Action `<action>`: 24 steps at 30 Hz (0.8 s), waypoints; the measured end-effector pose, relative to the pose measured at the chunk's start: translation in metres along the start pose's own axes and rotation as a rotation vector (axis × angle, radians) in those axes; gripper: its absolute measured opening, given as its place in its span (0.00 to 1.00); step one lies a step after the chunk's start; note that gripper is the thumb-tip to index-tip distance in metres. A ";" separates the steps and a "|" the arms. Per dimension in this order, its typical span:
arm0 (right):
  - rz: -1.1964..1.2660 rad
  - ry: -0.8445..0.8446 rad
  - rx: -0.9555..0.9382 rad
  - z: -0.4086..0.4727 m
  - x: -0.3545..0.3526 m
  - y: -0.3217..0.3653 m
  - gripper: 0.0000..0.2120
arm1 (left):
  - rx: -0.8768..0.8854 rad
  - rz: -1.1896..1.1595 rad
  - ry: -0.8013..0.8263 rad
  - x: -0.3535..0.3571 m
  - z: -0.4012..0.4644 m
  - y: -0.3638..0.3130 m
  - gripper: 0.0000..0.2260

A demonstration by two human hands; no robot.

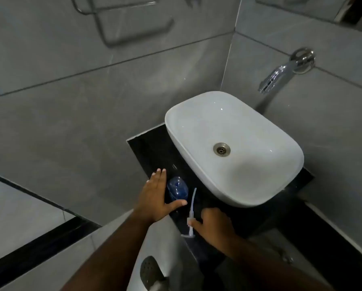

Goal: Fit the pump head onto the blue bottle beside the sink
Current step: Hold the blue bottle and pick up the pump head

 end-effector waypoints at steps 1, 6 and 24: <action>0.020 0.038 0.032 0.001 0.005 0.000 0.22 | 0.017 -0.009 -0.008 0.000 0.002 -0.001 0.56; 0.064 0.068 0.141 0.003 0.018 0.007 0.18 | 0.068 0.016 -0.014 0.001 0.015 -0.004 0.55; 0.141 -0.218 -0.193 -0.001 -0.130 0.062 0.12 | 0.175 -0.036 -0.011 0.002 0.021 0.003 0.51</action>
Point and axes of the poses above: each hand's wrist, its own z-axis towards the middle knuckle, its own x-axis out of the palm, y = z × x, the point moved 8 cm from there along z, towards the middle knuckle, and after that the axes turned 10 degrees about x, right-handed, at the moved point
